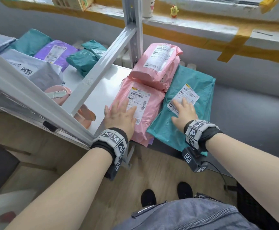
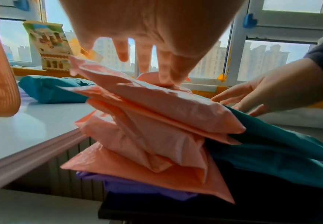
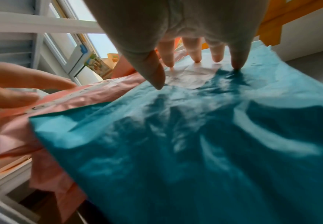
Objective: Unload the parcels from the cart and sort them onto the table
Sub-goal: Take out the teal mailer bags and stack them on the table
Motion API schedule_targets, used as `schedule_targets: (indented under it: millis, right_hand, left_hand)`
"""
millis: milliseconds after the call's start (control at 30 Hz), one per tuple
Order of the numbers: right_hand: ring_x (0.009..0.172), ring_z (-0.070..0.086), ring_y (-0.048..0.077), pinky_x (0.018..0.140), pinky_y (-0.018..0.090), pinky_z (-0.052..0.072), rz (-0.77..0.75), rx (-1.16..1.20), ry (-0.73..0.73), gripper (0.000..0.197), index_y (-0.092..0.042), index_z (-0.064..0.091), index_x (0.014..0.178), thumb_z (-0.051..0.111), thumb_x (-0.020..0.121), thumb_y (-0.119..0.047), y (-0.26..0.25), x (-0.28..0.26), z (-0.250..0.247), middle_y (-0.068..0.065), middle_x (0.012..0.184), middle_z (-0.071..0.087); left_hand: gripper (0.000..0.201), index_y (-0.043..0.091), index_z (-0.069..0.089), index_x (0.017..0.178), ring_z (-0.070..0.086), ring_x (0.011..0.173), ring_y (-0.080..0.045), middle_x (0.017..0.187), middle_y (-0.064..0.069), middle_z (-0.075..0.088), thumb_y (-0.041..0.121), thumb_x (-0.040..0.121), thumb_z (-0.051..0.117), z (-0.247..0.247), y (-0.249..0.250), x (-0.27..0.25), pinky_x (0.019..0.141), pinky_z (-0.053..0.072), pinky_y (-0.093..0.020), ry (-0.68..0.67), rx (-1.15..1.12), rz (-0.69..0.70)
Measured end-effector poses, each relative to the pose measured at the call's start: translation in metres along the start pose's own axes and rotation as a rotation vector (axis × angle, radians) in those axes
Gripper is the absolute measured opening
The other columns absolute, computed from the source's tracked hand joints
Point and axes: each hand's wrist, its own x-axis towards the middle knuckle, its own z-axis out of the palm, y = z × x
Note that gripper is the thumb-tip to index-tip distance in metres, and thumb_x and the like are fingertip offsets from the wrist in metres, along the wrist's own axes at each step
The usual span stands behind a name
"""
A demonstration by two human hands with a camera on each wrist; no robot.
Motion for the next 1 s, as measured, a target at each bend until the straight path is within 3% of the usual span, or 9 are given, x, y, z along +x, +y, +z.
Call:
schedule_targets:
  millis: [133, 300, 500, 667, 800, 1000]
  right_hand:
    - [0.147, 0.000, 0.026, 0.117, 0.042, 0.015, -0.015, -0.003, -0.082, 0.070, -0.035, 0.017, 0.148, 0.052, 0.090, -0.019, 0.000, -0.002, 0.001, 0.003, 0.159, -0.005]
    - [0.146, 0.009, 0.025, 0.119, 0.037, 0.016, 0.002, 0.128, -0.025, 0.067, -0.031, 0.027, 0.147, 0.045, 0.087, -0.006, 0.001, -0.005, -0.005, 0.003, 0.159, 0.006]
    - [0.142, 0.023, 0.027, 0.116, 0.034, 0.022, 0.013, 0.189, 0.015, 0.058, -0.020, 0.032, 0.145, 0.046, 0.090, -0.009, 0.007, -0.025, -0.015, 0.009, 0.156, 0.020]
    - [0.128, 0.042, 0.031, 0.103, 0.037, 0.037, 0.111, 0.225, 0.077, 0.057, -0.014, 0.031, 0.144, 0.051, 0.090, -0.016, 0.030, -0.042, -0.038, 0.014, 0.145, 0.033]
    - [0.127, 0.043, 0.033, 0.105, 0.038, 0.037, 0.154, 0.251, 0.126, 0.056, -0.011, 0.032, 0.142, 0.051, 0.090, -0.018, 0.065, -0.061, -0.067, 0.018, 0.143, 0.035]
    - [0.128, 0.042, 0.033, 0.104, 0.035, 0.036, 0.298, 0.260, 0.189, 0.055, -0.012, 0.033, 0.142, 0.050, 0.090, -0.018, 0.163, -0.115, -0.104, 0.017, 0.142, 0.036]
  left_hand:
    - [0.052, 0.033, 0.017, 0.148, 0.008, 0.146, -0.023, 0.159, 0.004, 0.007, 0.041, 0.099, 0.032, 0.009, 0.000, 0.001, 0.118, 0.006, -0.052, -0.136, -0.036, -0.029]
    - [0.044, 0.032, 0.034, 0.140, 0.027, 0.139, -0.025, 0.153, 0.004, 0.026, 0.040, 0.097, 0.035, 0.005, -0.001, 0.006, 0.114, 0.017, -0.054, -0.065, -0.050, -0.027]
    - [0.045, 0.031, 0.033, 0.142, 0.021, 0.142, -0.025, 0.155, 0.003, 0.022, 0.038, 0.098, 0.036, -0.010, 0.023, -0.001, 0.117, 0.009, -0.054, 0.004, -0.018, -0.013]
    - [0.043, 0.030, 0.036, 0.141, 0.023, 0.141, -0.023, 0.154, 0.003, 0.026, 0.035, 0.097, 0.038, -0.023, 0.069, -0.007, 0.117, 0.013, -0.049, 0.047, -0.035, 0.076]
    - [0.041, 0.026, 0.043, 0.135, 0.039, 0.130, -0.023, 0.139, 0.002, 0.046, 0.036, 0.096, 0.040, -0.036, 0.115, -0.006, 0.111, 0.026, -0.047, 0.108, -0.030, 0.169]
    - [0.038, 0.024, 0.047, 0.131, 0.047, 0.124, -0.027, 0.132, -0.004, 0.053, 0.038, 0.097, 0.039, -0.040, 0.216, -0.023, 0.106, 0.033, -0.043, 0.087, 0.020, 0.290]
